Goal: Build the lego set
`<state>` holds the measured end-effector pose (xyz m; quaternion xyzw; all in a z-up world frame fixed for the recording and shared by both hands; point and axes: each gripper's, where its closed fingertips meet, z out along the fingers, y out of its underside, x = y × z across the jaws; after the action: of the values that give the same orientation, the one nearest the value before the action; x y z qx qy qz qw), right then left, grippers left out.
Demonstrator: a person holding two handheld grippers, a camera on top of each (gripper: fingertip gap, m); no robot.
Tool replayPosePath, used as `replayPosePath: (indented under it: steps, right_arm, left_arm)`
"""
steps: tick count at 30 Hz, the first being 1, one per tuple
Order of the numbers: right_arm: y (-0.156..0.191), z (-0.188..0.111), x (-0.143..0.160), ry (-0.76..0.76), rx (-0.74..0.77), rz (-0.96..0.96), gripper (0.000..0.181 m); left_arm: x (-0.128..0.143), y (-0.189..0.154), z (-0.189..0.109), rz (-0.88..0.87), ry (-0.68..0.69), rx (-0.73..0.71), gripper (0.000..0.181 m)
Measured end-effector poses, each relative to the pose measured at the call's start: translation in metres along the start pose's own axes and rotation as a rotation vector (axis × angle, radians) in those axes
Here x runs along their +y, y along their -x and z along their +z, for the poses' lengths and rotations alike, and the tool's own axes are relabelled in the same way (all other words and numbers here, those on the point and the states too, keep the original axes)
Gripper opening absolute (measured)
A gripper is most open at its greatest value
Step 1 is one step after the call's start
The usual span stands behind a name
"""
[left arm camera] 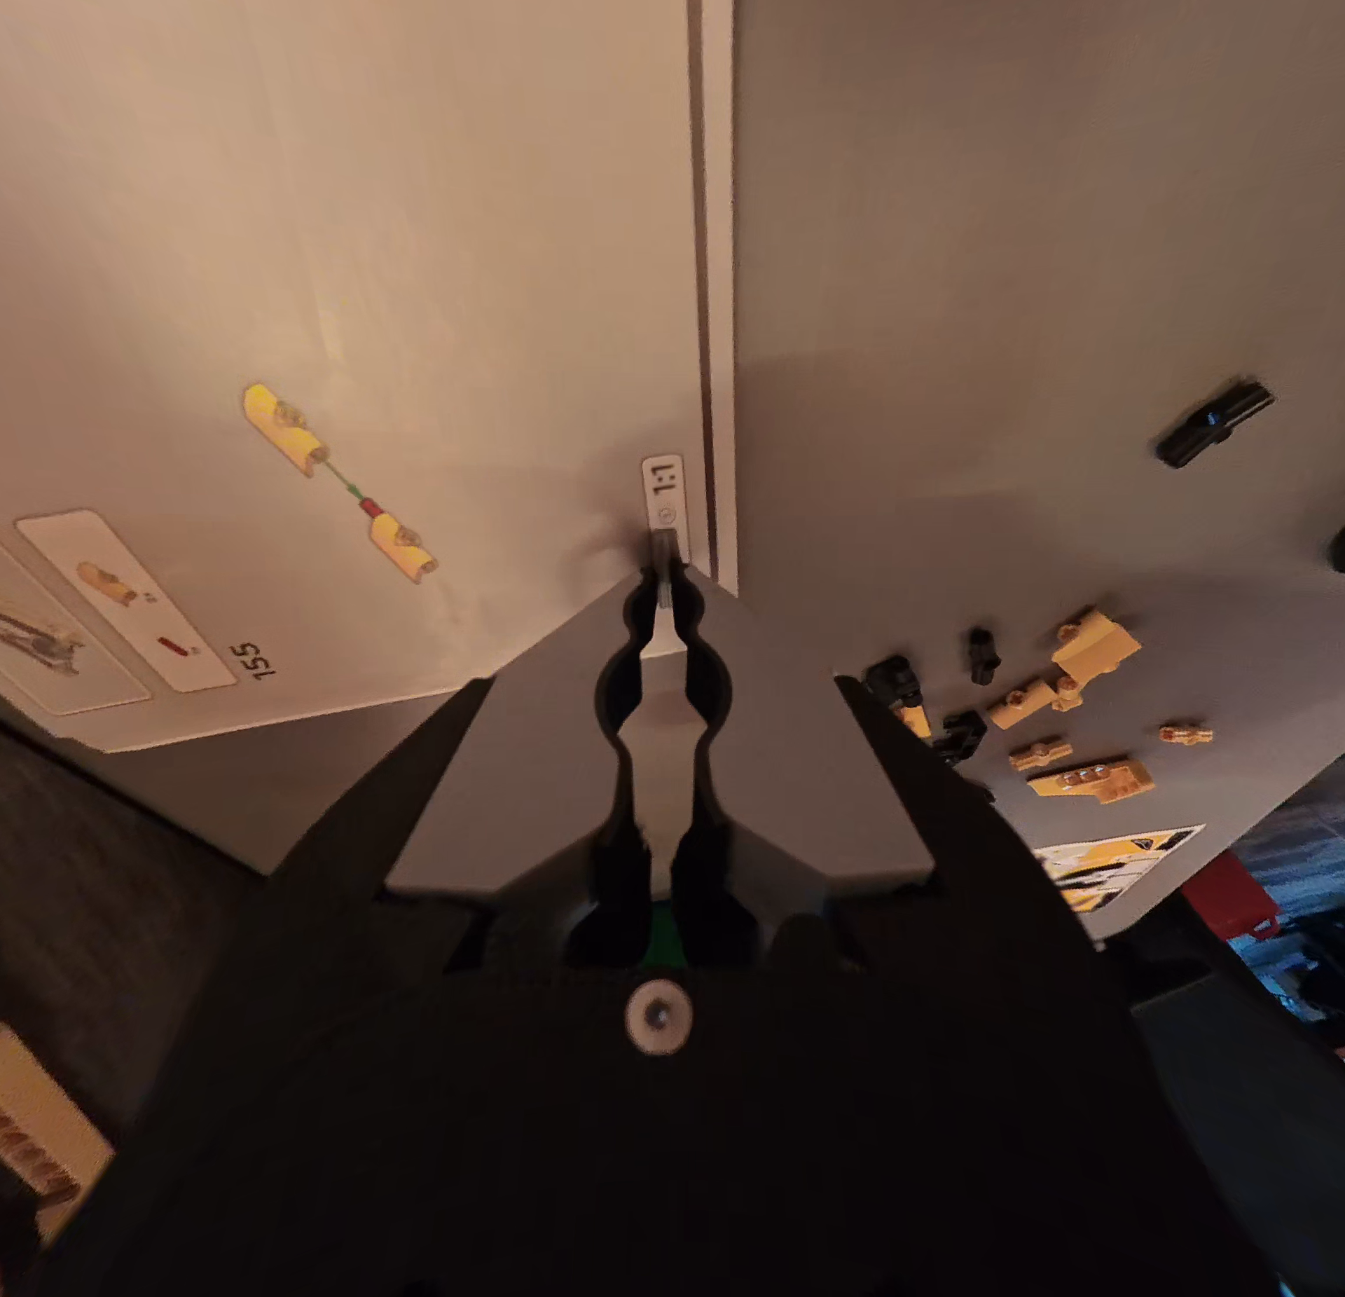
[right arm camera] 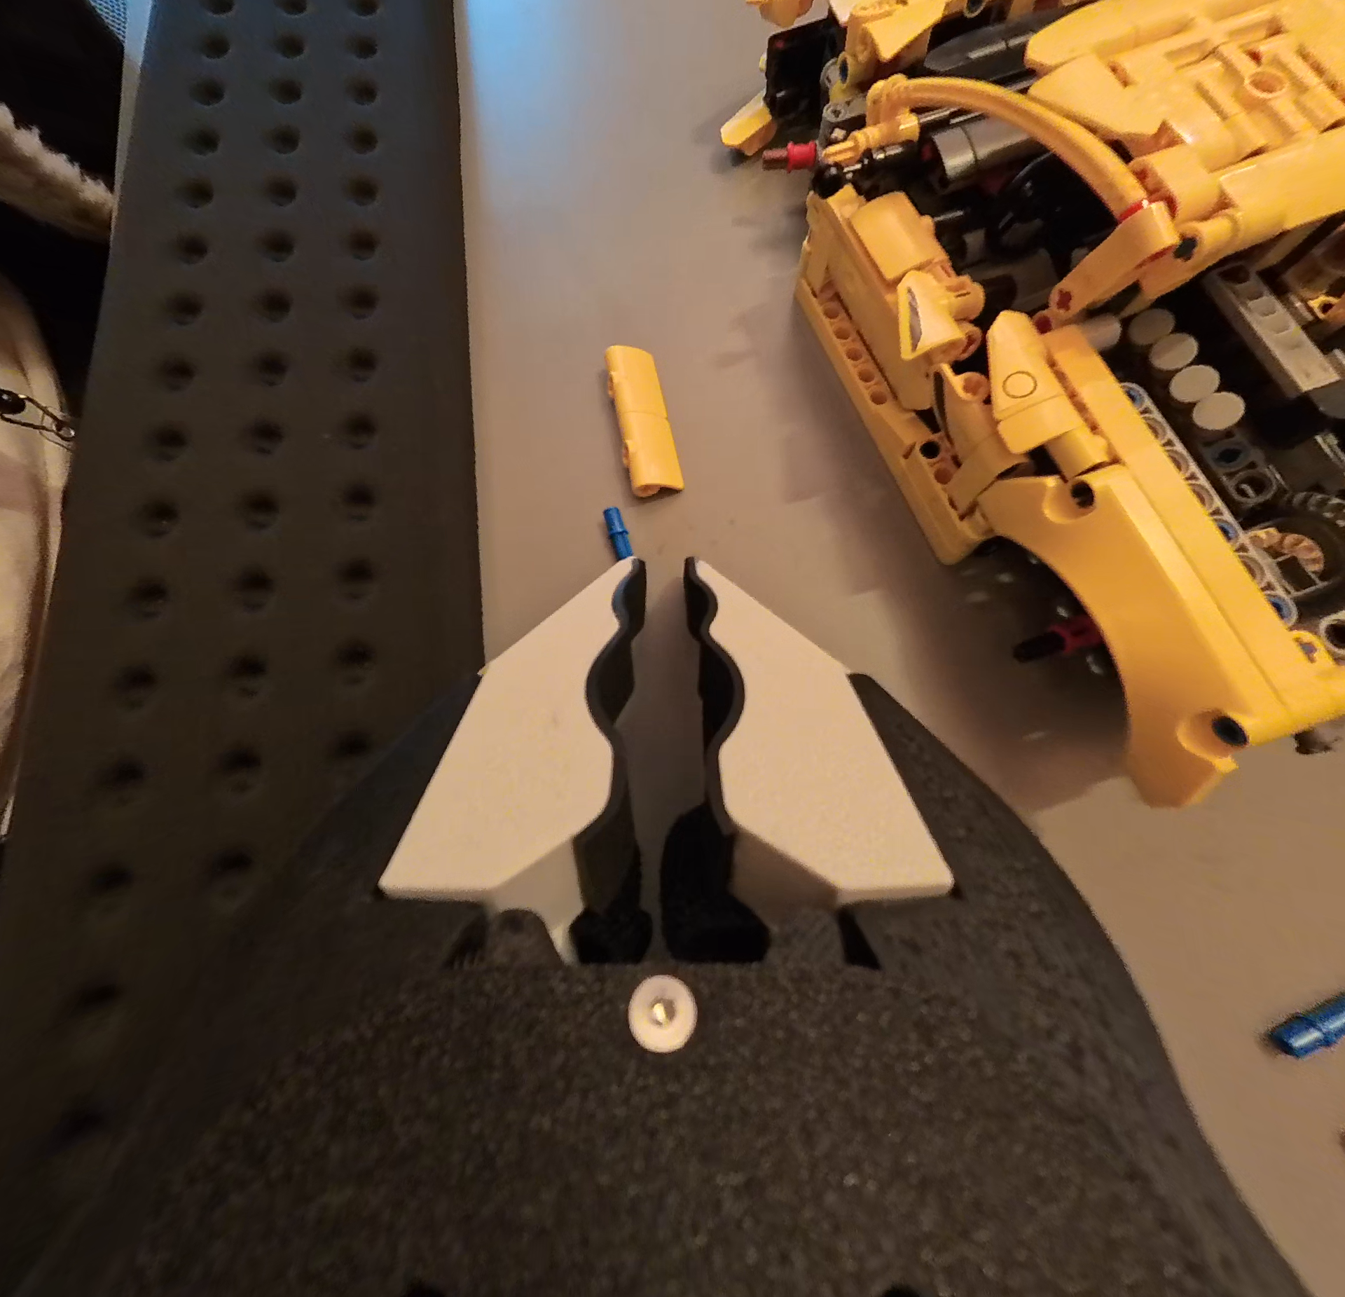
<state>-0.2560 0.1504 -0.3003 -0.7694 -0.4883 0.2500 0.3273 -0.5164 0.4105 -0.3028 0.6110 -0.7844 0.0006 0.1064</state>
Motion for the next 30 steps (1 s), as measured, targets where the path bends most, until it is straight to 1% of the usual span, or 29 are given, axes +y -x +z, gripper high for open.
replayPosePath:
  steps: [7,24,26,27,28,29,30]
  right_arm:
    - [0.000,0.001,0.001,0.005,-0.002,0.003,0.010]
    - [0.000,0.001,0.002,0.009,-0.003,0.004,0.010]
    - [-0.001,0.000,0.002,0.007,0.003,0.001,0.010]
    - [-0.001,-0.001,0.000,0.001,0.007,-0.001,0.010]
    - [-0.001,-0.002,-0.001,-0.009,0.010,-0.003,0.010]
    - [-0.001,-0.003,-0.003,-0.020,0.011,-0.003,0.010]
    - [0.000,-0.005,-0.005,-0.034,0.003,-0.004,0.010]
  left_arm:
    - [-0.003,-0.005,0.001,-0.003,0.016,0.032,0.003]
    - [0.001,-0.003,0.002,-0.021,0.027,0.023,0.003]
    - [0.001,-0.003,0.001,-0.046,0.041,0.010,0.003]
    - [0.000,-0.005,-0.001,-0.089,0.040,0.011,0.003]
    - [-0.004,-0.008,-0.005,-0.132,0.022,0.008,0.003]
    - [-0.011,-0.011,-0.013,-0.139,-0.024,-0.032,0.003]
    - [-0.024,-0.018,-0.025,-0.115,-0.113,-0.081,0.003]
